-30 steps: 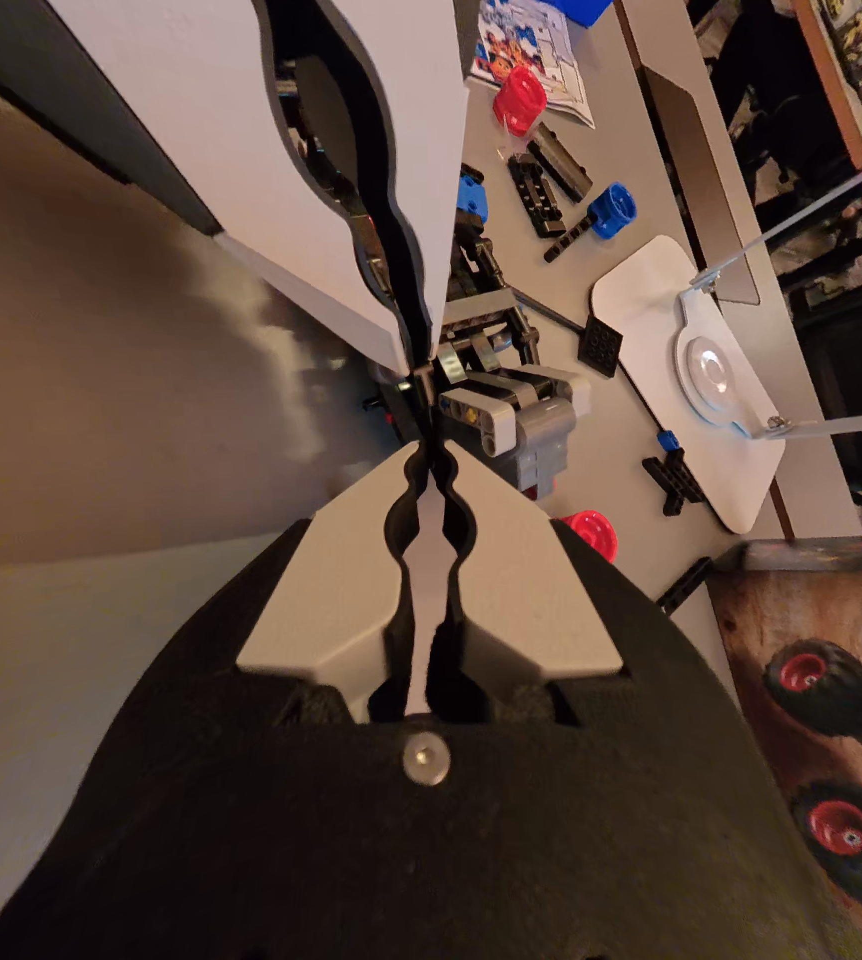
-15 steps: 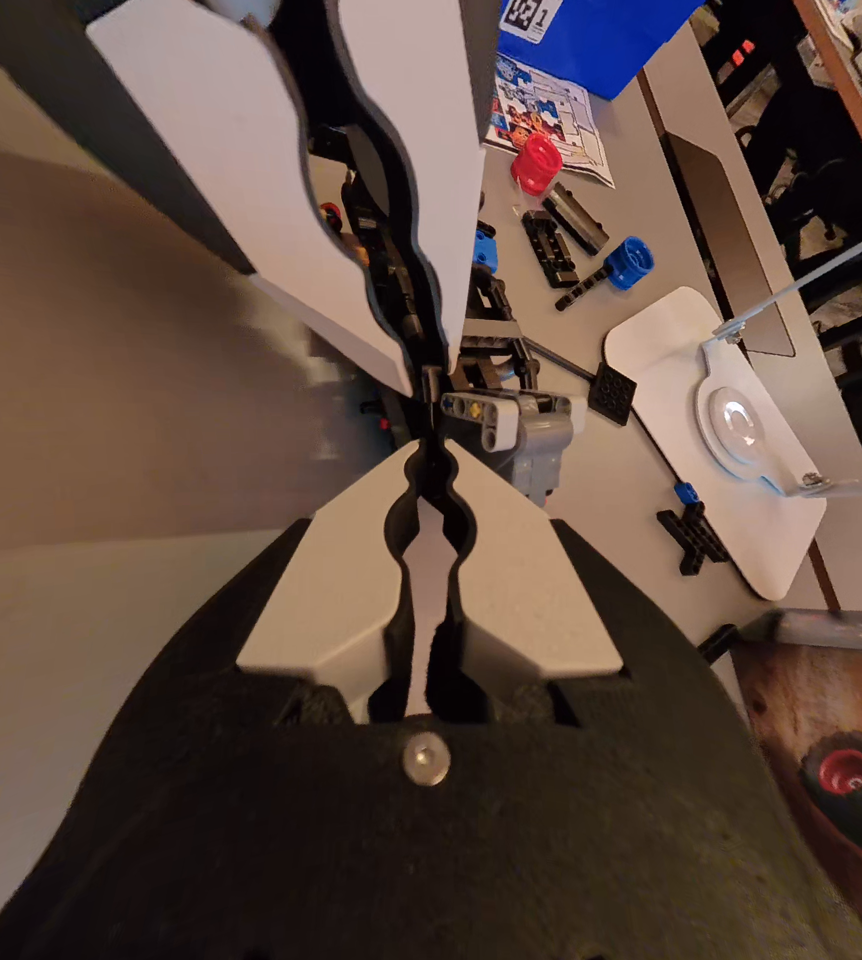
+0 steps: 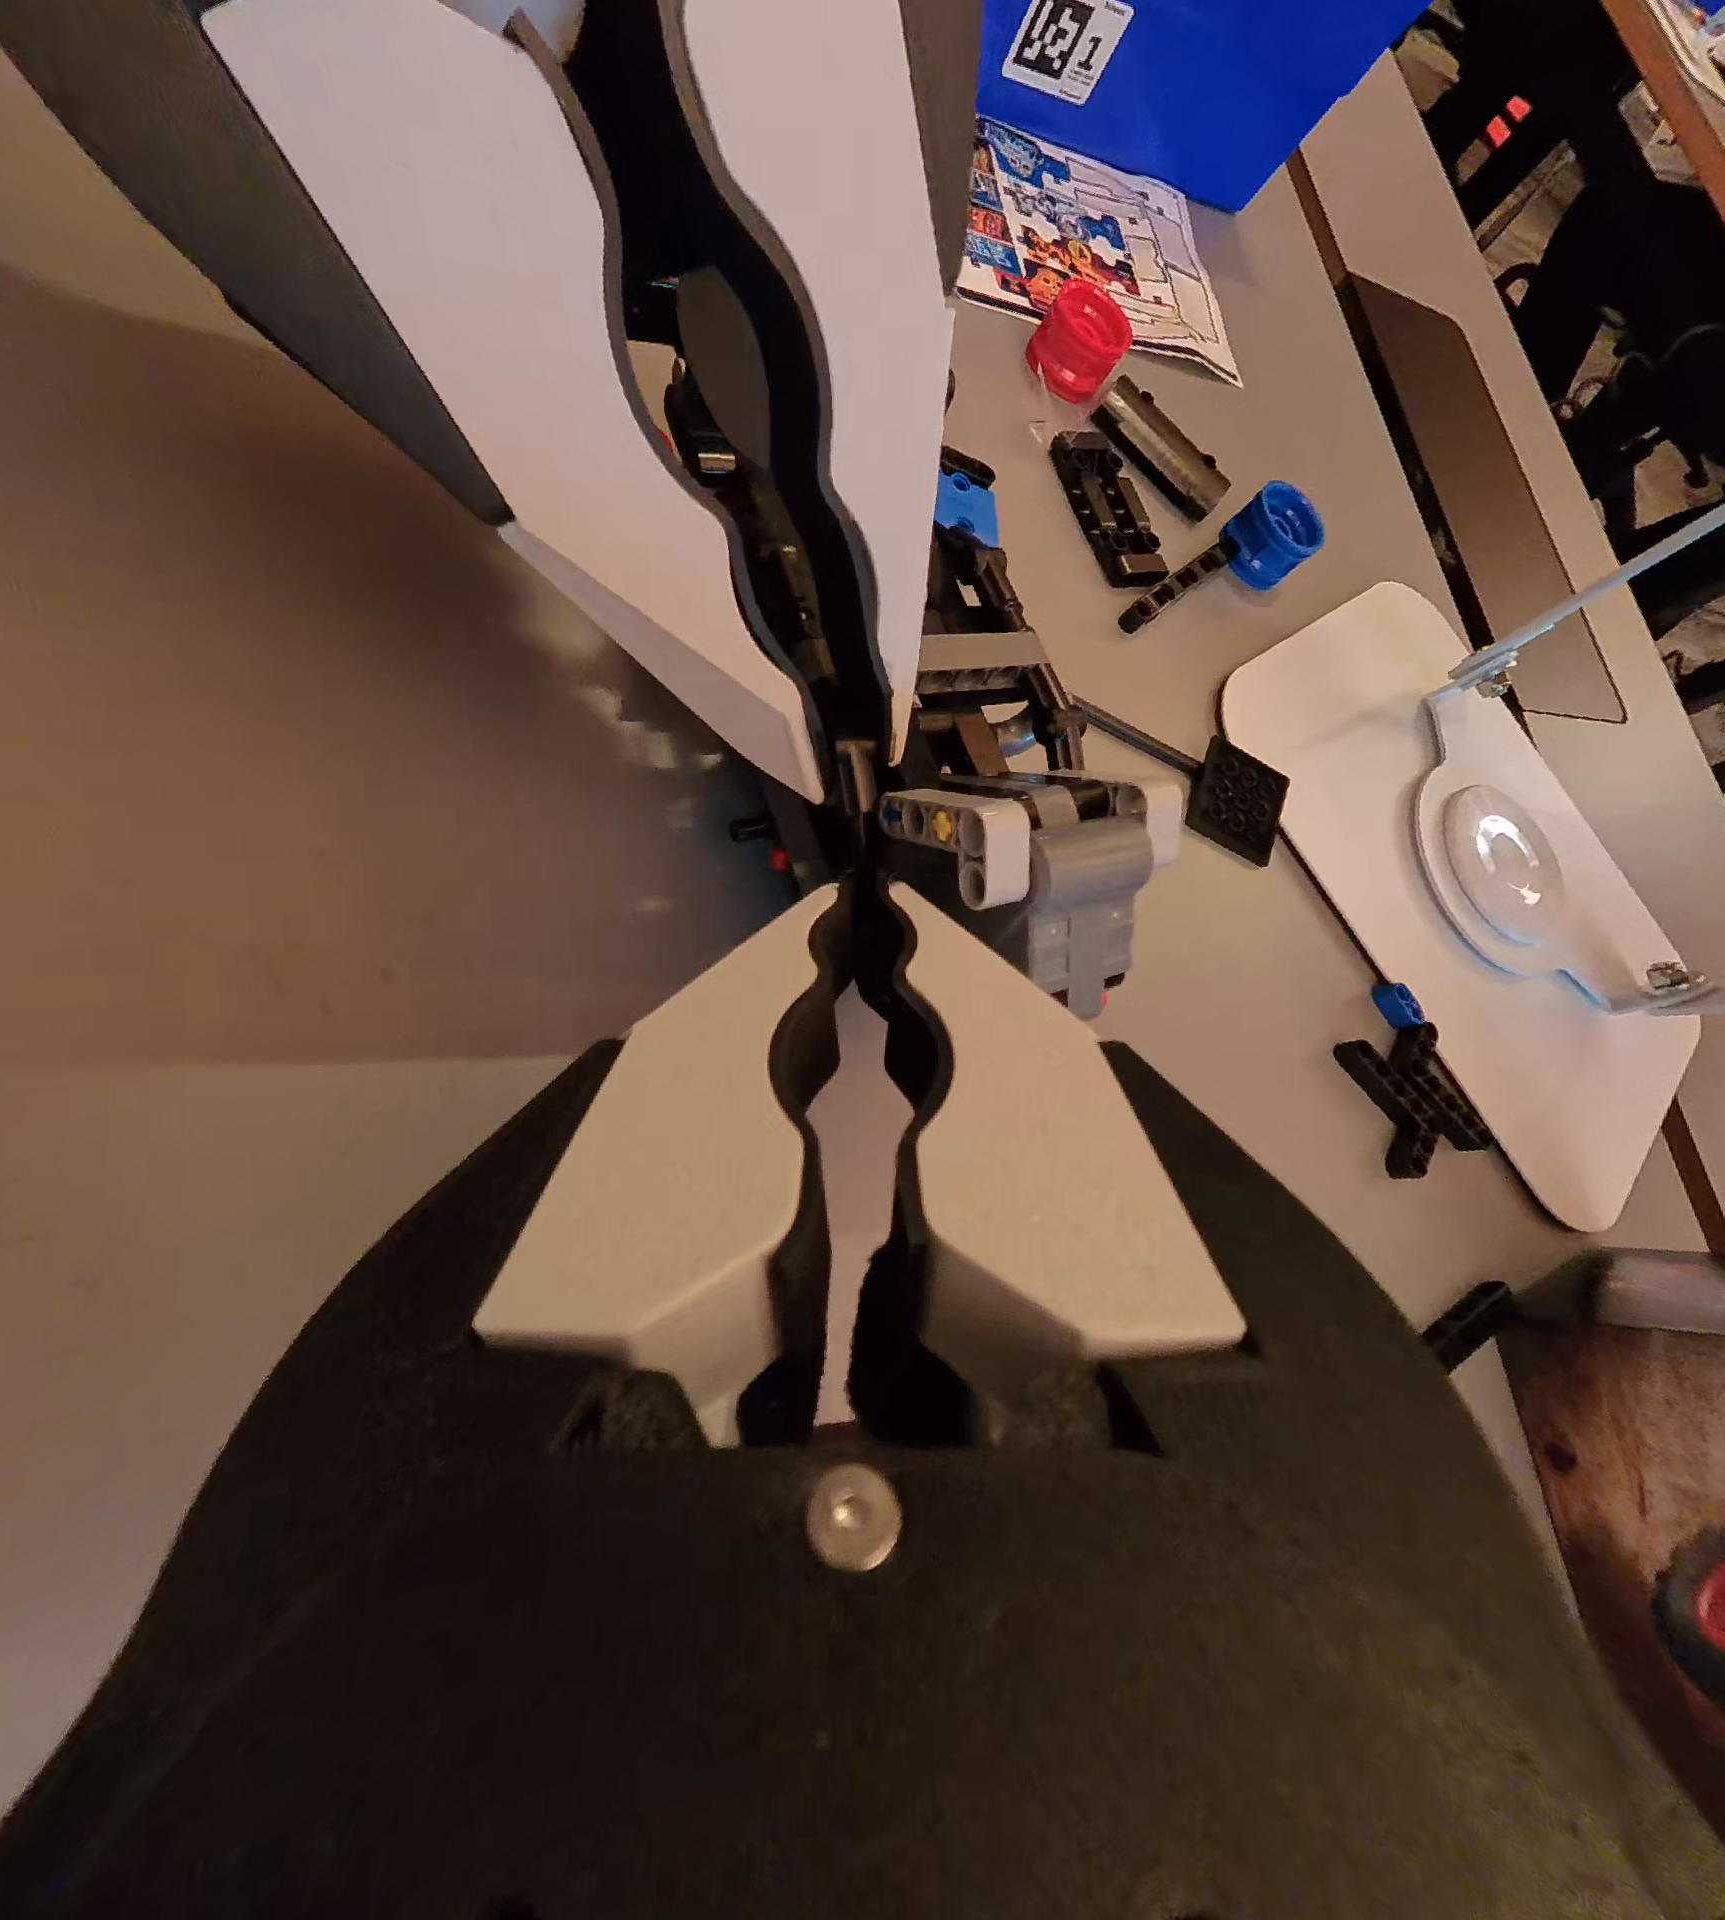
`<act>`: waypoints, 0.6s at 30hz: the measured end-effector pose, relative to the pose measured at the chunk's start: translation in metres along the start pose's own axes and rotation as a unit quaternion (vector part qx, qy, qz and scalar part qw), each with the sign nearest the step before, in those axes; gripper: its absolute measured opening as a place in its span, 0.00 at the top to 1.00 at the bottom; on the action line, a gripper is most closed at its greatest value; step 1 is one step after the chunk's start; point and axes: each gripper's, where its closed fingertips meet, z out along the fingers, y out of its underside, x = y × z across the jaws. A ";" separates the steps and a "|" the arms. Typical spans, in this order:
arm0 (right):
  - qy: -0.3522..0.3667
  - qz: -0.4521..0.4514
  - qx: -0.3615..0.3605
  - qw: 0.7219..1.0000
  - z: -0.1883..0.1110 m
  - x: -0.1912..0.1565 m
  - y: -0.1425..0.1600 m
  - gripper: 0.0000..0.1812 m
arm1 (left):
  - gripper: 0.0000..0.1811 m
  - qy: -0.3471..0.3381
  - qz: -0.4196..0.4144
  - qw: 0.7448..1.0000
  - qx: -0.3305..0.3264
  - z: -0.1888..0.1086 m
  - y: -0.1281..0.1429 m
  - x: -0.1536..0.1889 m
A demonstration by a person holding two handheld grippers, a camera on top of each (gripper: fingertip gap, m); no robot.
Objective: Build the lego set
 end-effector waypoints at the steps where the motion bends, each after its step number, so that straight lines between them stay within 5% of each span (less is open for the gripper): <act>1: 0.000 0.001 0.000 1.000 0.000 0.000 0.000 1.00 | 0.97 0.000 -0.002 1.000 0.002 0.000 0.000 -0.001; 7: -0.001 -0.002 -0.009 1.000 0.000 0.000 0.000 1.00 | 0.96 -0.002 0.003 1.000 0.001 0.000 0.001 -0.001; 18: 0.107 -0.110 -0.105 0.983 -0.003 0.005 -0.002 1.00 | 0.97 -0.014 0.011 1.000 -0.006 0.003 -0.001 0.000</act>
